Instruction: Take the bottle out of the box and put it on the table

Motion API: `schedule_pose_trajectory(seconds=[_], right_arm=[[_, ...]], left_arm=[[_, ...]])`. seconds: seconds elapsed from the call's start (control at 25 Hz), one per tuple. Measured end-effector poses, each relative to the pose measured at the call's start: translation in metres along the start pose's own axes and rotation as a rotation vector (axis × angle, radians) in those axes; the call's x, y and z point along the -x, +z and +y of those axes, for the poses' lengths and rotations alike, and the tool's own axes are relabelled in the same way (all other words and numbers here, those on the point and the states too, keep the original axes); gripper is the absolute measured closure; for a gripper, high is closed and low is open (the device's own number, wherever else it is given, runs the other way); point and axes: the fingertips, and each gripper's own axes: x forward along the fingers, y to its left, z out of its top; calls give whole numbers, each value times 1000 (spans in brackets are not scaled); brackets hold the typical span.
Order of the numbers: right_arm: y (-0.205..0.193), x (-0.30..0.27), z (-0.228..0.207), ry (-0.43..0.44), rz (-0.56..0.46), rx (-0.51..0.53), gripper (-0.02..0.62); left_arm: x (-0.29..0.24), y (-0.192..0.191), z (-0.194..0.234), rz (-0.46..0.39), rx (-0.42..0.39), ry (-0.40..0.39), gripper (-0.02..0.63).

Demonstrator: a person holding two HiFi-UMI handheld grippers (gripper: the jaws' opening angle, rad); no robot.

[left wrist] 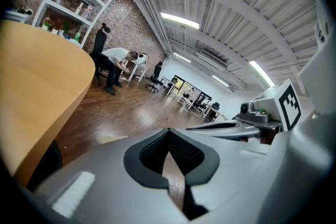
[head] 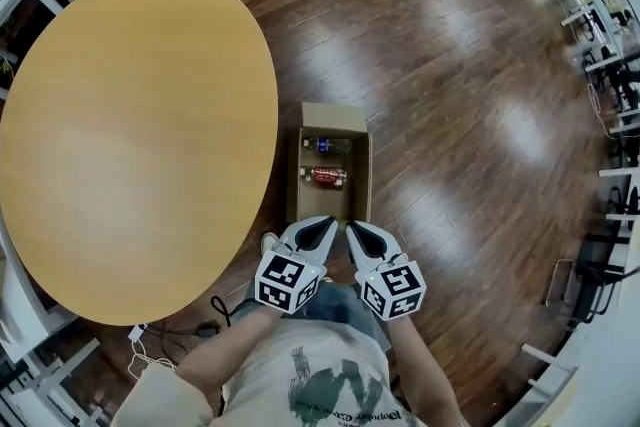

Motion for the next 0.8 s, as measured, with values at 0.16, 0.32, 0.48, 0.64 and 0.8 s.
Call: schedule_pose_trajectory(seconds=[0.16,0.32,0.48,0.64,0.8], right_arm=[[-8,-26,-14,59,58,12,577],[-19,-54,-31,133,98,5,571],[-35,-87,-50,225,145,37,571],[-49,-114,-74,307,208,103,569],[-65,-137,-103,330,236,148,565]], left_arm=[[-16,-5,30,-10,59,72,606],[-35,-21,57,-3,125,165,606],[-58,-33,79,-26,181,257,606],[-84,-40,85,-30,196,320,606],[-115,-59,87,-4,200,337,606]])
